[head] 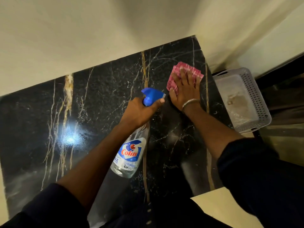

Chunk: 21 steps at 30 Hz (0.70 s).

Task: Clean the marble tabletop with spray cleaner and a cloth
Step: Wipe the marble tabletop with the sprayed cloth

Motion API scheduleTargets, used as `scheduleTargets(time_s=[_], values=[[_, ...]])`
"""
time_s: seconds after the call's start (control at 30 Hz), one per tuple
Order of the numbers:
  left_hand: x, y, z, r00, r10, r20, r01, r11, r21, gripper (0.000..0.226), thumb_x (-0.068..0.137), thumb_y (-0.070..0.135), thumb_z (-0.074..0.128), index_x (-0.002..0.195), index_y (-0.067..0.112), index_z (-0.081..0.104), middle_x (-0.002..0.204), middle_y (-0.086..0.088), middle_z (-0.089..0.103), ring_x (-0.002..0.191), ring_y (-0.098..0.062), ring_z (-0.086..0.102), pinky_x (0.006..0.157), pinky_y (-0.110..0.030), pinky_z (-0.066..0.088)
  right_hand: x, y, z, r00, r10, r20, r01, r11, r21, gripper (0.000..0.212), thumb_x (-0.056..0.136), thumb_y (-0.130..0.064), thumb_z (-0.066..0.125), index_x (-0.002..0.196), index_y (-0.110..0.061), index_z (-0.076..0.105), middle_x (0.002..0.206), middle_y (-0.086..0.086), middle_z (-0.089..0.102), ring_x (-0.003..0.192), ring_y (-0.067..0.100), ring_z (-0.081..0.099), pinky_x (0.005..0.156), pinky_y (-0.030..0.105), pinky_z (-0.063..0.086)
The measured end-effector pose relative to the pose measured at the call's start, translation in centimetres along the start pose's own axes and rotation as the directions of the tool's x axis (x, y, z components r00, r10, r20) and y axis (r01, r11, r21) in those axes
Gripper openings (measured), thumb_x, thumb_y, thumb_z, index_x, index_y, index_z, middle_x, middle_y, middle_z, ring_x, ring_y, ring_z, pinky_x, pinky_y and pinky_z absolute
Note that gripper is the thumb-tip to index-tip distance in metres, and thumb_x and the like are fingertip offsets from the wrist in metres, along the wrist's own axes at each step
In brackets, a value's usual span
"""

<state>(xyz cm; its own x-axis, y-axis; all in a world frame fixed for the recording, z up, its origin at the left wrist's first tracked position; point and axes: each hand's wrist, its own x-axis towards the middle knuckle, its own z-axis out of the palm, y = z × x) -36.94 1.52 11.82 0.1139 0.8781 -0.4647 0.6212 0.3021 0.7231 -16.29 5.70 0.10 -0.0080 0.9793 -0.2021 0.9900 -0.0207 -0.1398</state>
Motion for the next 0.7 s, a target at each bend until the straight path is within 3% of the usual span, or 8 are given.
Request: scheduleTargets(time_s=[0.17, 0.23, 0.33, 0.4, 0.47, 0.57, 0.63, 0.7], values=[[0.6, 0.3, -0.7, 1.000, 0.007, -0.003, -0.007, 1.000, 0.019, 0.045, 0.087, 0.057, 0.058, 0.095, 0.013, 0.065, 0.081, -0.002, 0.071, 0.073, -0.012, 0.068, 0.067, -0.031, 0.055, 2.1, -0.3, -0.6, 0.999, 0.049, 0.009, -0.049, 0.999, 0.005, 0.072, 0.088, -0.051, 0.023, 0.156, -0.025, 0.016, 0.165, 0.007, 0.008, 0.151, 0.032, 0.006, 0.117, 0.059, -0.002], [0.3, -0.2, -0.9, 1.000, 0.010, -0.020, -0.010, 1.000, 0.014, 0.042, 0.087, 0.057, 0.058, 0.096, 0.017, 0.062, 0.076, 0.006, 0.067, 0.066, -0.005, 0.063, 0.058, -0.017, 0.050, 0.3, -2.2, -0.3, 0.999, -0.036, 0.006, 0.036, 0.999, 0.024, 0.071, 0.090, -0.050, 0.024, 0.155, -0.025, 0.020, 0.164, 0.008, 0.014, 0.150, 0.033, 0.010, 0.119, 0.060, 0.003], [-0.2, -0.8, -1.0, 0.996, 0.041, -0.077, -0.039, 0.999, 0.027, 0.036, 0.087, 0.056, 0.059, 0.099, 0.022, 0.059, 0.072, 0.014, 0.060, 0.063, 0.002, 0.058, 0.050, -0.005, 0.039, -4.9, -7.5, 0.7, 0.976, -0.219, 0.020, 0.217, 0.973, 0.074, 0.064, 0.091, -0.046, 0.030, 0.147, -0.018, 0.042, 0.153, 0.012, 0.039, 0.146, 0.036, 0.024, 0.118, 0.060, 0.010], [-0.5, -1.0, -1.0, 0.997, 0.031, -0.074, -0.028, 0.999, 0.031, 0.033, 0.089, 0.054, 0.059, 0.103, 0.024, 0.057, 0.076, 0.016, 0.059, 0.067, 0.002, 0.058, 0.054, -0.007, 0.040, -8.6, -11.3, 2.3, 0.945, -0.320, 0.075, 0.317, 0.947, 0.039, 0.060, 0.091, -0.044, 0.040, 0.140, -0.012, 0.050, 0.145, 0.014, 0.049, 0.142, 0.038, 0.030, 0.118, 0.059, 0.000], [-0.6, -1.2, -1.1, 0.999, 0.016, -0.052, -0.015, 0.999, 0.029, 0.034, 0.089, 0.055, 0.057, 0.103, 0.024, 0.056, 0.078, 0.013, 0.060, 0.070, -0.001, 0.059, 0.059, -0.015, 0.042, -11.0, -13.8, 3.5, 0.903, -0.396, 0.166, 0.410, 0.910, -0.061, 0.064, 0.090, -0.051, 0.045, 0.140, -0.011, 0.049, 0.145, 0.015, 0.048, 0.142, 0.037, 0.027, 0.115, 0.059, -0.012], [-0.3, -1.1, -1.3, 0.998, 0.013, -0.057, -0.012, 0.999, 0.031, 0.026, 0.089, 0.055, 0.057, 0.088, 0.028, 0.054, 0.073, 0.010, 0.060, 0.065, -0.003, 0.058, 0.056, -0.016, 0.042, -11.0, -12.8, 3.7, 0.874, -0.461, 0.153, 0.475, 0.877, -0.071, 0.069, 0.086, -0.058, 0.047, 0.136, -0.011, 0.053, 0.143, 0.015, 0.049, 0.141, 0.037, 0.029, 0.118, 0.063, 0.002], [-0.1, -0.9, -1.1, 0.998, 0.028, -0.057, -0.026, 0.999, 0.042, 0.031, 0.089, 0.055, 0.057, 0.093, 0.024, 0.058, 0.073, 0.011, 0.061, 0.064, -0.002, 0.059, 0.055, -0.013, 0.040, -10.3, -10.2, 3.2, 0.891, -0.443, 0.104, 0.449, 0.892, -0.047, 0.069, 0.087, -0.055, 0.043, 0.141, -0.012, 0.048, 0.148, 0.013, 0.043, 0.143, 0.038, 0.025, 0.117, 0.064, 0.010], [0.3, -0.6, -0.9, 0.998, 0.034, -0.053, -0.033, 0.999, 0.028, 0.041, 0.088, 0.057, 0.058, 0.100, 0.018, 0.062, 0.076, 0.009, 0.065, 0.067, -0.003, 0.062, 0.055, -0.015, 0.043, -9.5, -6.5, 2.6, 0.935, -0.346, 0.076, 0.349, 0.937, -0.032, 0.072, 0.088, -0.053, 0.035, 0.151, -0.018, 0.033, 0.159, 0.012, 0.027, 0.148, 0.038, 0.014, 0.117, 0.063, 0.009]])
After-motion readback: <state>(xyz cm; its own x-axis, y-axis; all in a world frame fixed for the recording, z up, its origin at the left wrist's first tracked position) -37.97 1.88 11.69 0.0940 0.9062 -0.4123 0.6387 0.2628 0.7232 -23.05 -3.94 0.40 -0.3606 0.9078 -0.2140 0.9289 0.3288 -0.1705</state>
